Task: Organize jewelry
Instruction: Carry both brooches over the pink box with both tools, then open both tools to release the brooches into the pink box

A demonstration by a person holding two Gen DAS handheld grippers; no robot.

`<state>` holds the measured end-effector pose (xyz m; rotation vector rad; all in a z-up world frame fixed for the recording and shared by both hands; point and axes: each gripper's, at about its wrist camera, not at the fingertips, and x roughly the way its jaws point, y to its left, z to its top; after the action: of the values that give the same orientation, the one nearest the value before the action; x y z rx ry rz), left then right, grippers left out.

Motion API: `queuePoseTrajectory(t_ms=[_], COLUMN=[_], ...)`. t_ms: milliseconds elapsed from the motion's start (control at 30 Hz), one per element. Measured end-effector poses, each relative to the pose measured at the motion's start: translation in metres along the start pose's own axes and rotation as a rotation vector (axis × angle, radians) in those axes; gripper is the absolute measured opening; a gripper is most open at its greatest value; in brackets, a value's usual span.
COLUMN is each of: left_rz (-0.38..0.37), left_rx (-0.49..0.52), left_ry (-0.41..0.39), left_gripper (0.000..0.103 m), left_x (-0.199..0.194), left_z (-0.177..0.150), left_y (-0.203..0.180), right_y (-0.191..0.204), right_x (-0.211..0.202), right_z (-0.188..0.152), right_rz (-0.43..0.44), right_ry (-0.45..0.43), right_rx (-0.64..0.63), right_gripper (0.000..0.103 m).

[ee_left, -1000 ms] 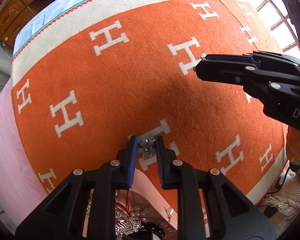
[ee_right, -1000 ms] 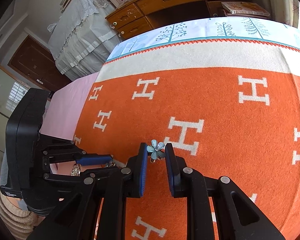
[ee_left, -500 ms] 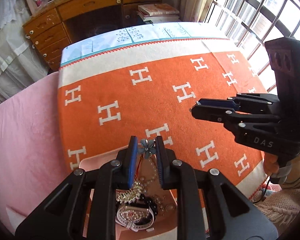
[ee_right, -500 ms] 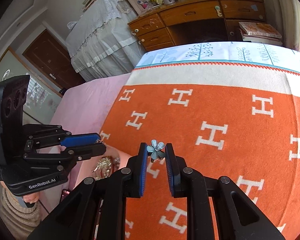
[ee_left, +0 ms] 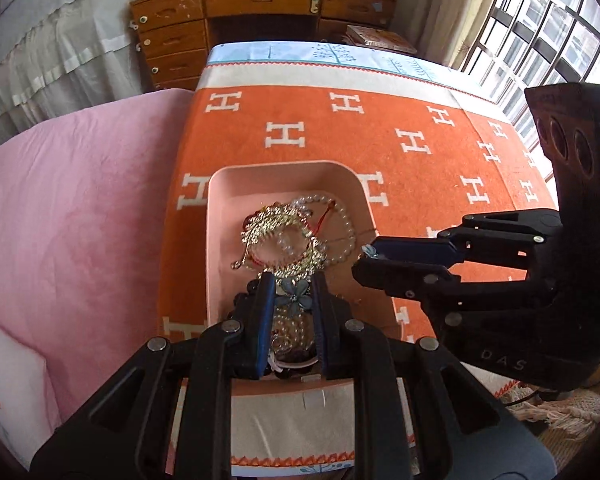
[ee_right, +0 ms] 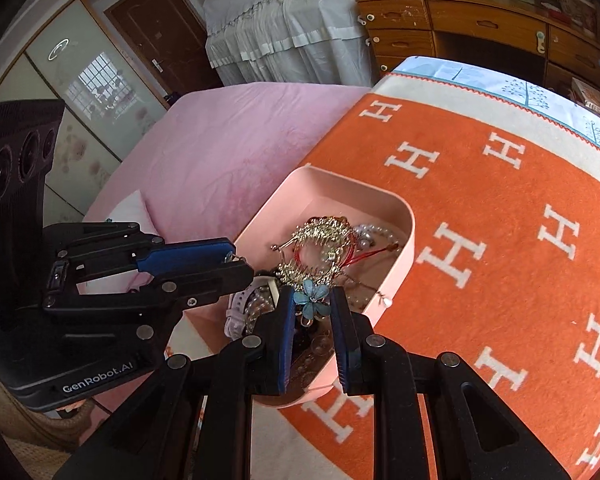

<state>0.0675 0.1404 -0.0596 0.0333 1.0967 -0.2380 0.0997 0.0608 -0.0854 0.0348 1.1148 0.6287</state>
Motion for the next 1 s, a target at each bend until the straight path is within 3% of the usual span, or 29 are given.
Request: queuePoseTrajectory(t_ms=[200, 267, 567, 667, 900, 1000], left_rz=[0.002, 0.006, 0.034, 0.045, 0.068, 0.076], left_rx=[-0.052, -0.071, -0.139, -0.156, -0.120, -0.111], left_ry=[-0.003, -0.009, -0.091, -0.107, -0.143, -0.156], left_gripper=[0.017, 0.029, 0.058, 0.062, 0.065, 0.069], left_x=[0.012, 0.014, 0.002, -0.003, -0.015, -0.018], left_z=[-0.018, -0.020, -0.027, -0.031, -0.036, -0.039], left_y=[0.004, 0.005, 0.010, 0.009, -0.003, -0.010], right_y=[0.005, 0.004, 0.007, 0.008, 0.000, -0.005], right_x=[0.010, 0.010, -0.013, -0.023, -0.037, -0.042], right_z=[-0.011, -0.014, -0.023, -0.030, -0.053, -0.062], right_rz=[-0.067, -0.066, -0.119, -0.148, -0.176, -0.183], right_ry=[0.006, 0.001, -0.082, -0.113, -0.118, -0.128], right_rx=[0.006, 0.020, 0.032, 0.050, 0.102, 0.138], right_gripper=[0.020, 0.024, 0.028, 0.036, 0.037, 0.043])
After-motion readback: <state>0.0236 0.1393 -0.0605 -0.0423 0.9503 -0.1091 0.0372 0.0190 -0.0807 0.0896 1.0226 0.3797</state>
